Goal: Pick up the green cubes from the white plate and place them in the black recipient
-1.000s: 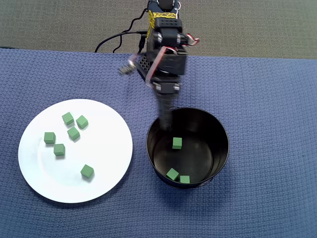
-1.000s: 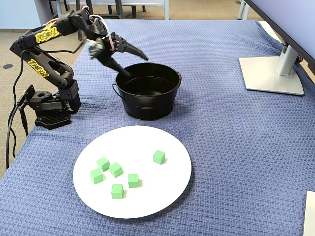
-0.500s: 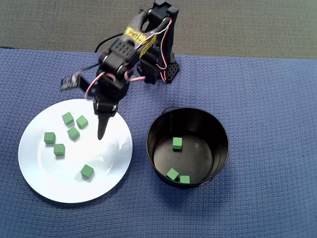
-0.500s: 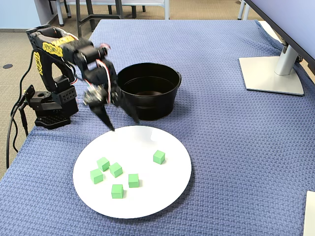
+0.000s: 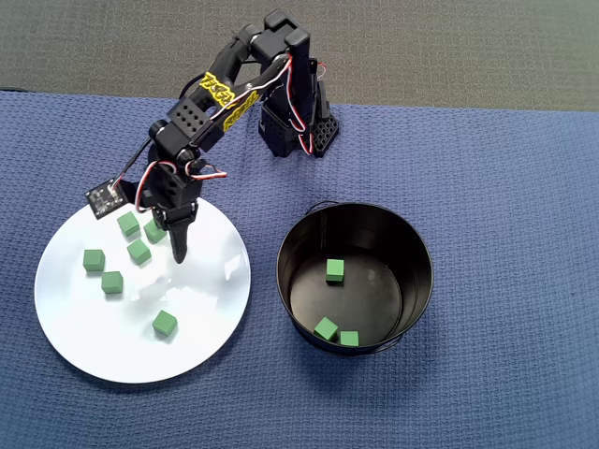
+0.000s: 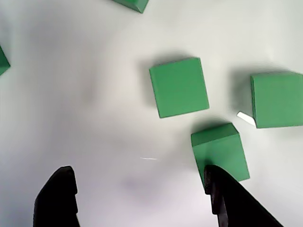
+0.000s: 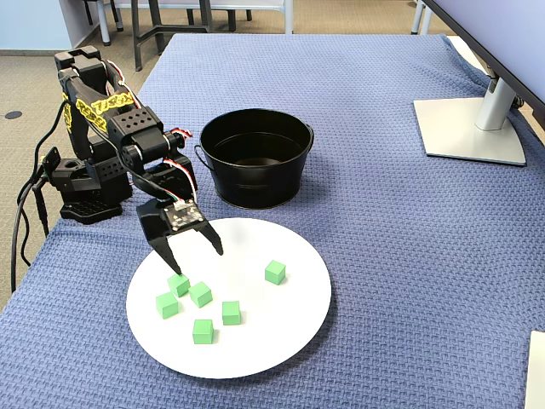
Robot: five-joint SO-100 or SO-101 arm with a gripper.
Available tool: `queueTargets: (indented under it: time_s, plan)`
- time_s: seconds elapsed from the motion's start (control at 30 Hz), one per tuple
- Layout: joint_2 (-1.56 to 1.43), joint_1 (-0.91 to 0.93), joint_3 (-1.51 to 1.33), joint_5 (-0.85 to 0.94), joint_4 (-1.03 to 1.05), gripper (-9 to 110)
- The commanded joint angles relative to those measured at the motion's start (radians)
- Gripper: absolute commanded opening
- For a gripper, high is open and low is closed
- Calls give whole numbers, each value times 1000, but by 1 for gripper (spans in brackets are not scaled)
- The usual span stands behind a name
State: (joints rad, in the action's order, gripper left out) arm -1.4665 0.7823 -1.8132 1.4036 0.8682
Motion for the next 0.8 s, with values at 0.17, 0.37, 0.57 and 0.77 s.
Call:
queueTargets:
  time_s: [0.17, 0.37, 0.57, 0.77]
  plan:
    - [15, 23, 152, 32, 43, 29]
    - [-57, 35, 156, 14, 120, 28]
    - [-63, 67, 100, 74, 77, 27]
    - [-77, 98, 97, 129, 101, 27]
